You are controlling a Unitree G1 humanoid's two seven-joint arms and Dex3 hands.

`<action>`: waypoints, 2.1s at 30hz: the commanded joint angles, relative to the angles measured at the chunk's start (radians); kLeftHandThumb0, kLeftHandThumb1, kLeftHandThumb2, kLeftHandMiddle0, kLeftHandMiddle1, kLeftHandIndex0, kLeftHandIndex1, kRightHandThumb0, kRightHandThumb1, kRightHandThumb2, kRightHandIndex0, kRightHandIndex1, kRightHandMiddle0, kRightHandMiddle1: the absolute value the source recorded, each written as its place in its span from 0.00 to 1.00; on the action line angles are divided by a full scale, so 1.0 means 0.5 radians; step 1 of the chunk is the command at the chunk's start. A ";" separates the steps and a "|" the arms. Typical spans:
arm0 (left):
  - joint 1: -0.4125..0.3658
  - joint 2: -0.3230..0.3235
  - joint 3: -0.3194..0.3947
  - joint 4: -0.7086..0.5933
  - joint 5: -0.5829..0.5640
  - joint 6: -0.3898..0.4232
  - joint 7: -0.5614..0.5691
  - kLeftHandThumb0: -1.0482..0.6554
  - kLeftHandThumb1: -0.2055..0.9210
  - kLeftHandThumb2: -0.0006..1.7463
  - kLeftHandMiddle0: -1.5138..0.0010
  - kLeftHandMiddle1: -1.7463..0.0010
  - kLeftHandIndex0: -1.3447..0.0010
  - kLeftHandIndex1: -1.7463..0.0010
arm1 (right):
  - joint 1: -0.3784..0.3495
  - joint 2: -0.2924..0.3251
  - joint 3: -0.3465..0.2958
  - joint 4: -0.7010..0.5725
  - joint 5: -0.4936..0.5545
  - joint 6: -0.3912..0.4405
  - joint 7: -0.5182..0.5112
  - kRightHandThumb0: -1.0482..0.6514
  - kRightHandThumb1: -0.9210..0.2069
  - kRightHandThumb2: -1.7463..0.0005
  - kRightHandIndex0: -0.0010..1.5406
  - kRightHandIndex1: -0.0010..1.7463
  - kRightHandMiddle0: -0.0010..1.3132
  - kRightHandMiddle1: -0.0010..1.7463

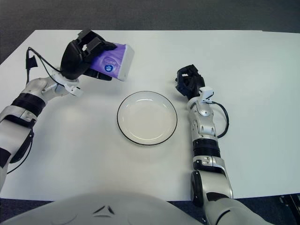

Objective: Put the tissue paper into the plate.

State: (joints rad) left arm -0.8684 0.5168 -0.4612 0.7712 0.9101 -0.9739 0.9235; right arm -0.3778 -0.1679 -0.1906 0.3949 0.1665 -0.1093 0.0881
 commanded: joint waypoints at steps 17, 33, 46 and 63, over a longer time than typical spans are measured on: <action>0.144 -0.310 -0.028 -0.392 -0.073 -0.214 -0.321 0.39 1.00 0.03 0.33 0.00 0.47 0.32 | 0.101 0.030 0.012 0.106 -0.010 0.081 0.012 0.40 0.15 0.58 0.44 1.00 0.23 1.00; 0.265 -0.460 -0.055 -0.504 0.025 -0.332 -0.422 0.39 1.00 0.02 0.31 0.00 0.46 0.32 | 0.088 0.018 0.028 0.150 -0.026 0.080 0.040 0.40 0.14 0.59 0.44 1.00 0.23 1.00; 0.283 -0.468 -0.065 -0.417 -0.167 -0.435 -0.798 0.39 1.00 0.03 0.39 0.00 0.47 0.31 | 0.067 -0.001 0.040 0.224 -0.040 0.040 0.053 0.40 0.14 0.59 0.44 1.00 0.23 1.00; 0.230 -0.349 -0.134 -0.411 -0.610 -0.503 -1.606 0.10 1.00 0.32 0.68 0.99 0.69 0.99 | 0.045 -0.013 0.033 0.299 -0.043 -0.003 0.073 0.40 0.14 0.59 0.44 1.00 0.23 1.00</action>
State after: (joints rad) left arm -0.7462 0.3469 -0.5374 0.5716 0.6648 -1.2155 0.1597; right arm -0.4166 -0.1887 -0.1745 0.4839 0.1482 -0.1473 0.1233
